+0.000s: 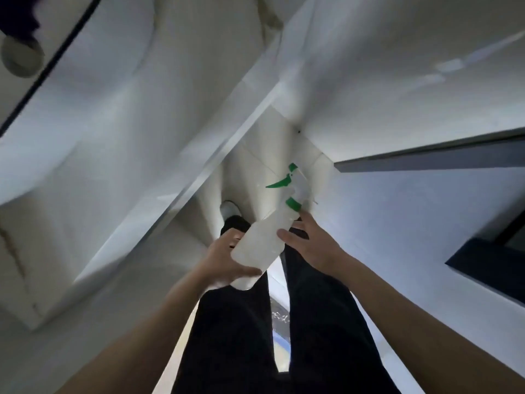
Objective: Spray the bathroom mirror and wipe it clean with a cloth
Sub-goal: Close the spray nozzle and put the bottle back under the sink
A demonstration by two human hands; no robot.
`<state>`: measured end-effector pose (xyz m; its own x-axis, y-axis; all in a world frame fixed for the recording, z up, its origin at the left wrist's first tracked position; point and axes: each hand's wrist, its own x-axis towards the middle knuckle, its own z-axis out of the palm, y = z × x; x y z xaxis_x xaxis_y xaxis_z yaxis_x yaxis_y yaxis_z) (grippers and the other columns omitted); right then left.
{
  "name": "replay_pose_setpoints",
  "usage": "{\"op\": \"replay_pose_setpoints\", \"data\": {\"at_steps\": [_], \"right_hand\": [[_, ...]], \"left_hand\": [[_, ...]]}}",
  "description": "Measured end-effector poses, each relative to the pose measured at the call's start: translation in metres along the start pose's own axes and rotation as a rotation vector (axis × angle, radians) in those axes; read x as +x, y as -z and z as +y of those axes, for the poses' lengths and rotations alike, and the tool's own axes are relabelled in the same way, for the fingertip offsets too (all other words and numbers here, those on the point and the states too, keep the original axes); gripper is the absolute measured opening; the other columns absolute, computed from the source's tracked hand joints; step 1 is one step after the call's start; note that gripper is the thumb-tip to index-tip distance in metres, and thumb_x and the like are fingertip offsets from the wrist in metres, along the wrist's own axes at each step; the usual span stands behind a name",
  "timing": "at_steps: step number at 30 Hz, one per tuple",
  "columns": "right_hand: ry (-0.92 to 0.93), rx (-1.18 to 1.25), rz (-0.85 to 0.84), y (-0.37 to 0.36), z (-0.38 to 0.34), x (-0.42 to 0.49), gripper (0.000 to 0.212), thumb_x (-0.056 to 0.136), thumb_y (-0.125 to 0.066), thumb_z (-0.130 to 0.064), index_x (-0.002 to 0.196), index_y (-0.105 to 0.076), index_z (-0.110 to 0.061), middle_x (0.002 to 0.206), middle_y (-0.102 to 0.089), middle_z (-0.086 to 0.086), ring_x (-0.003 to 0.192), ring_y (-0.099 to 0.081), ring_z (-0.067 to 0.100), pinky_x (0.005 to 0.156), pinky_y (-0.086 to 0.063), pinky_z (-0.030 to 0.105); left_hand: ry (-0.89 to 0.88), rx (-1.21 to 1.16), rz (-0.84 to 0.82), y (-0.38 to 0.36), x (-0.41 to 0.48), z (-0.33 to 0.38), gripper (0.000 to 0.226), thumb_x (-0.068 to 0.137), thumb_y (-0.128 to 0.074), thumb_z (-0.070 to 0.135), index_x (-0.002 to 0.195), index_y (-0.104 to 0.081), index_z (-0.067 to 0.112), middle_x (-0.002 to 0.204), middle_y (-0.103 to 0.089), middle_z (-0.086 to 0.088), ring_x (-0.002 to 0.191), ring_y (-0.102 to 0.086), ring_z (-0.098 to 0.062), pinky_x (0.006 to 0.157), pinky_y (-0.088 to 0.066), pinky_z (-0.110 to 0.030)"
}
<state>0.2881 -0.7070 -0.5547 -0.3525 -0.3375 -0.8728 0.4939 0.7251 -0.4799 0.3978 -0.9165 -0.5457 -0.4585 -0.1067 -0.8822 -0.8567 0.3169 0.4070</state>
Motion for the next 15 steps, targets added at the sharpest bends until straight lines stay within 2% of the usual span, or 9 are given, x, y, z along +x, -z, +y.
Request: {"op": "replay_pose_setpoints", "data": {"at_steps": [3, 5, 7, 10, 11, 13, 14, 15], "right_hand": [[-0.056, 0.025, -0.063, -0.021, 0.006, 0.045, 0.112, 0.061, -0.066, -0.085, 0.154, -0.016, -0.048, 0.148, -0.047, -0.011, 0.136, -0.049, 0.017, 0.115, -0.038, 0.047], [-0.087, 0.057, -0.095, -0.032, 0.002, 0.078, 0.116, 0.063, -0.070, -0.080, 0.157, -0.021, -0.033, 0.138, -0.056, -0.006, 0.129, -0.053, 0.018, 0.111, -0.043, 0.043], [-0.112, 0.059, -0.094, -0.042, -0.005, 0.112, 0.099, 0.076, -0.066, -0.075, 0.152, -0.035, -0.021, 0.126, -0.061, -0.006, 0.119, -0.057, 0.019, 0.104, -0.045, 0.040], [-0.040, 0.053, 0.004, -0.057, -0.017, 0.149, 0.073, 0.090, -0.057, -0.068, 0.135, -0.055, -0.010, 0.127, -0.065, -0.002, 0.111, -0.061, 0.020, 0.099, -0.047, 0.041], [-0.013, 0.080, 0.044, -0.060, -0.020, 0.160, 0.067, 0.092, -0.056, -0.065, 0.133, -0.056, -0.011, 0.127, -0.061, -0.009, 0.108, -0.060, 0.015, 0.096, -0.047, 0.037], [0.017, 0.227, 0.038, -0.059, -0.021, 0.181, 0.066, 0.092, -0.061, -0.059, 0.144, -0.049, -0.020, 0.115, -0.051, -0.020, 0.094, -0.058, 0.001, 0.082, -0.044, 0.024], [0.020, 0.312, -0.006, -0.055, -0.022, 0.190, 0.071, 0.090, -0.067, -0.056, 0.150, -0.042, -0.027, 0.107, -0.050, -0.024, 0.085, -0.059, -0.006, 0.074, -0.047, 0.020], [0.017, 0.373, -0.047, -0.050, -0.021, 0.199, 0.078, 0.086, -0.072, -0.055, 0.152, -0.035, -0.035, 0.100, -0.049, -0.029, 0.079, -0.061, -0.006, 0.068, -0.051, 0.021]], "left_hand": [[0.049, 0.006, -0.030, 0.004, 0.029, -0.019, 0.078, 0.039, -0.089, 0.050, 0.108, -0.057, 0.037, 0.114, -0.067, 0.008, 0.110, -0.065, -0.019, 0.096, -0.055, -0.050], [0.082, 0.000, -0.020, 0.010, 0.049, -0.026, 0.080, 0.042, -0.090, 0.050, 0.114, -0.057, 0.036, 0.115, -0.066, 0.009, 0.109, -0.065, -0.017, 0.095, -0.056, -0.048], [0.114, -0.031, 0.005, 0.017, 0.070, -0.031, 0.086, 0.049, -0.092, 0.049, 0.126, -0.057, 0.034, 0.119, -0.067, 0.009, 0.111, -0.065, -0.015, 0.096, -0.057, -0.047], [0.137, -0.083, 0.020, 0.027, 0.098, -0.031, 0.086, 0.063, -0.092, 0.045, 0.139, -0.054, 0.030, 0.124, -0.069, 0.010, 0.113, -0.066, -0.013, 0.098, -0.056, -0.040], [0.125, -0.096, 0.030, 0.030, 0.110, -0.030, 0.078, 0.068, -0.092, 0.042, 0.137, -0.057, 0.030, 0.122, -0.070, 0.011, 0.111, -0.068, -0.009, 0.093, -0.057, -0.031], [0.079, -0.132, 0.050, 0.035, 0.134, -0.022, 0.059, 0.075, -0.090, 0.033, 0.127, -0.063, 0.033, 0.113, -0.075, 0.013, 0.099, -0.070, 0.003, 0.075, -0.055, -0.012], [0.049, -0.140, 0.064, 0.037, 0.146, -0.017, 0.051, 0.077, -0.089, 0.030, 0.122, -0.065, 0.035, 0.109, -0.076, 0.014, 0.095, -0.070, 0.007, 0.071, -0.054, -0.010], [0.016, -0.135, 0.079, 0.038, 0.158, -0.012, 0.048, 0.079, -0.088, 0.028, 0.120, -0.066, 0.036, 0.107, -0.076, 0.014, 0.095, -0.070, 0.006, 0.074, -0.055, -0.012]]}}
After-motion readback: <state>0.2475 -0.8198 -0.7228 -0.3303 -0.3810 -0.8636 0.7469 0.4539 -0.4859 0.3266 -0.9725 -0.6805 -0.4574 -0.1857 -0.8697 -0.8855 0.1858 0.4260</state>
